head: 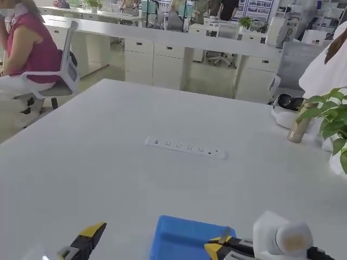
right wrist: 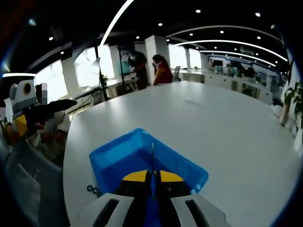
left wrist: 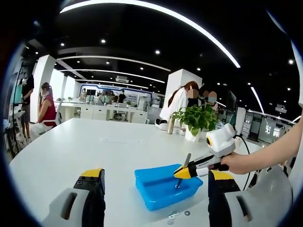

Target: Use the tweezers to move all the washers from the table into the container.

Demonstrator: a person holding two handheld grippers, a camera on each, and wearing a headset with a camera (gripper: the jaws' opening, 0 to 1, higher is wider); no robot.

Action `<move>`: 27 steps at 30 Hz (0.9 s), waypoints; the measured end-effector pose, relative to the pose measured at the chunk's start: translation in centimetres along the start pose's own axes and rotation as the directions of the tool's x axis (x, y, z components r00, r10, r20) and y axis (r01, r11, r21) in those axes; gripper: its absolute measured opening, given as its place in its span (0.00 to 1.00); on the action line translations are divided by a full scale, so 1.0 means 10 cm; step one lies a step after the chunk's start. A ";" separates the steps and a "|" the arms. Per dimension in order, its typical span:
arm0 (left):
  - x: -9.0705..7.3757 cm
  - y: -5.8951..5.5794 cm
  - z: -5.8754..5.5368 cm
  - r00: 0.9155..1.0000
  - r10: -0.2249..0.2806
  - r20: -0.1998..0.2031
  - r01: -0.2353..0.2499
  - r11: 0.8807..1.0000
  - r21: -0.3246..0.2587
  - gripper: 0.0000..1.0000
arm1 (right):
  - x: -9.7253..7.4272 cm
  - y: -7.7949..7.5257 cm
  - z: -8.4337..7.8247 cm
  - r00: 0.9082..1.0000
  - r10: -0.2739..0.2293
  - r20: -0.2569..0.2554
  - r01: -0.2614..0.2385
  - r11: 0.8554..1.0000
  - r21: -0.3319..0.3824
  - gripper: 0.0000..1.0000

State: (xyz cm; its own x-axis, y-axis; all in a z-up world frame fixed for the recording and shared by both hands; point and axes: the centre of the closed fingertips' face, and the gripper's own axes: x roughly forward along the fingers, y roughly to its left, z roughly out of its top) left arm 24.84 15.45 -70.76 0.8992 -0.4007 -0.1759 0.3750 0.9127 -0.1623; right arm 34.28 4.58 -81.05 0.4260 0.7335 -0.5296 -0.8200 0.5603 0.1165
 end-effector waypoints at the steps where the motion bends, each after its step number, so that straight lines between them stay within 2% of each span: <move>1: 0.00 0.00 0.00 1.000 0.002 0.000 -0.002 1.000 0.001 0.92 | 0.00 0.00 0.00 1.000 -0.001 -0.001 0.001 1.000 0.000 0.03; 8: -0.01 -0.01 0.03 1.000 -0.007 0.019 0.007 1.000 -0.002 0.92 | -0.04 -0.02 -0.02 1.000 -0.015 0.002 0.015 1.000 0.012 0.03; 16: -0.01 -0.01 0.03 1.000 -0.004 0.016 0.004 1.000 -0.003 0.91 | -0.07 -0.03 0.00 1.000 -0.021 0.014 0.020 0.999 0.034 0.04; 22: -0.01 0.00 0.02 1.000 -0.002 0.016 0.002 1.000 0.000 0.91 | -0.13 0.04 0.07 0.999 -0.022 0.027 0.021 0.999 0.043 0.03; 27: -0.01 0.00 0.02 1.000 -0.001 0.016 0.001 1.000 -0.002 0.90 | -0.24 0.11 0.23 0.998 -0.015 0.067 0.012 0.999 0.051 0.03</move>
State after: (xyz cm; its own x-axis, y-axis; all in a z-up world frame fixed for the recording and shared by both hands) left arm 24.82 15.54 -70.51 0.9026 -0.3998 -0.1598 0.3750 0.9123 -0.1645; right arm 33.23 4.33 -77.77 0.4631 0.7493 -0.4734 -0.7945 0.5877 0.1528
